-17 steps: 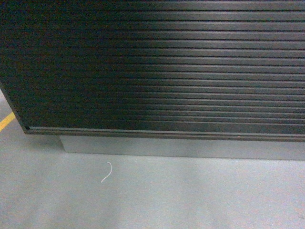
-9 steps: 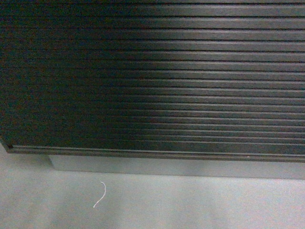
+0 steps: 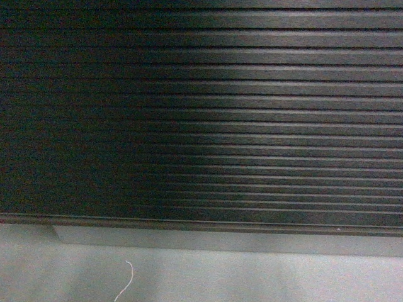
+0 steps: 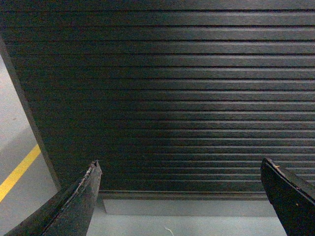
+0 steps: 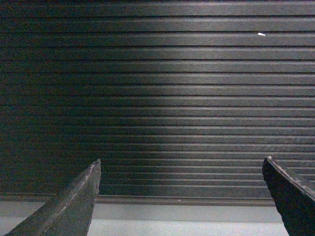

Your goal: Place dark red mango on scale at checkout

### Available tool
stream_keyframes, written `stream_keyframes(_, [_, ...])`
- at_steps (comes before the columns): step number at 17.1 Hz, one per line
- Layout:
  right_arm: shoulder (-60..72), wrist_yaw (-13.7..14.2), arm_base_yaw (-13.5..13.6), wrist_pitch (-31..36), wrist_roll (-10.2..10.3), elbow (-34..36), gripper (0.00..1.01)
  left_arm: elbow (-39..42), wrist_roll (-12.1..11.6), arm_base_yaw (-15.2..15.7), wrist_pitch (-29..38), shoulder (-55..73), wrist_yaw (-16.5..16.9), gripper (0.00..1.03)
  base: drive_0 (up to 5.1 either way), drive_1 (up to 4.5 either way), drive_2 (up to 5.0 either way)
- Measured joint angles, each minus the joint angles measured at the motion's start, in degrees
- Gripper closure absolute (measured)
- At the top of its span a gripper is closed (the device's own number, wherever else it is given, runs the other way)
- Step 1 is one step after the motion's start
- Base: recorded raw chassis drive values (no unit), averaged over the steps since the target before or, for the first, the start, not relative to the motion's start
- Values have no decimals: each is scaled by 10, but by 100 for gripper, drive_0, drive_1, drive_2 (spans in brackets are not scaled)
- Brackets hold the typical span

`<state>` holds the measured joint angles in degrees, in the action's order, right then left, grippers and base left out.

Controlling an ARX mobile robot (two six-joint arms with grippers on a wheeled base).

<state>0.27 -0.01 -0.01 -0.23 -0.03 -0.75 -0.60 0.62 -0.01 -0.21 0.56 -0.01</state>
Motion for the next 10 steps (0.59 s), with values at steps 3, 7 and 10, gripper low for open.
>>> stream_keyframes(3, [0,0,0,0,0,0,3,0,0,0,0,0,0,5,1,268,-265])
stream_keyframes(7, [0,0,0,0,0,0,3,0,0,0,0,0,0,5,1,197,-195])
stream_keyframes(10, [0,0,0,0,0,0,3,0,0,0,0,0,0,5,0,0,0])
